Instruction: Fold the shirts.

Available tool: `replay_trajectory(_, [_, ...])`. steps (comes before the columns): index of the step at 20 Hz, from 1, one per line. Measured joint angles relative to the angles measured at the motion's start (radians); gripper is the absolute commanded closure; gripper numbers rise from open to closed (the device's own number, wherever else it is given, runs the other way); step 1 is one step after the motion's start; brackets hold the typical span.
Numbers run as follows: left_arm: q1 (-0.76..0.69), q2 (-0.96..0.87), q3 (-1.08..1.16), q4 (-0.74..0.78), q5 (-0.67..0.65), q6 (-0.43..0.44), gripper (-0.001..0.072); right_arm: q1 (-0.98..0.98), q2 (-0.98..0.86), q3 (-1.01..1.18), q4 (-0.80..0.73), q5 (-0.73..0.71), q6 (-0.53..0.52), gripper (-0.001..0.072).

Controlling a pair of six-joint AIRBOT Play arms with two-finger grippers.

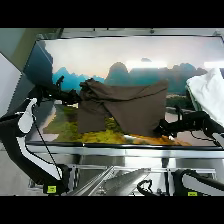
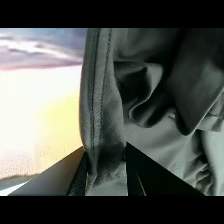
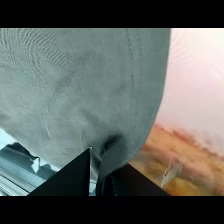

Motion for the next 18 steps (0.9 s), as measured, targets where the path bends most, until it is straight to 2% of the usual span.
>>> replay_trajectory(2, [0.003,-0.002,0.0,0.005,0.005,-0.002,0.0687,0.0,0.0,0.0,0.002,0.0,0.0,0.0613])
replay_trajectory(5, [0.002,0.0,0.0,0.009,0.014,-0.001,0.0688,0.0,0.001,0.001,0.002,0.003,0.0,0.0639])
replay_trajectory(6, [0.0,0.002,0.0,0.011,0.014,-0.001,0.0689,0.0,0.005,0.002,0.002,0.004,0.0,0.0693])
replay_trajectory(10, [-0.004,0.059,-0.002,0.024,0.011,-0.003,0.0689,-0.006,0.076,0.027,-0.019,0.018,0.0,0.0694])
replay_trajectory(14, [0.019,0.248,0.023,-0.04,0.014,0.008,0.0688,-0.062,0.233,0.18,0.023,-0.06,0.019,0.0694])
replay_trajectory(18, [0.059,0.538,0.158,-0.108,0.023,-0.001,0.0688,-0.158,0.403,0.542,0.071,-0.109,0.027,0.0694])
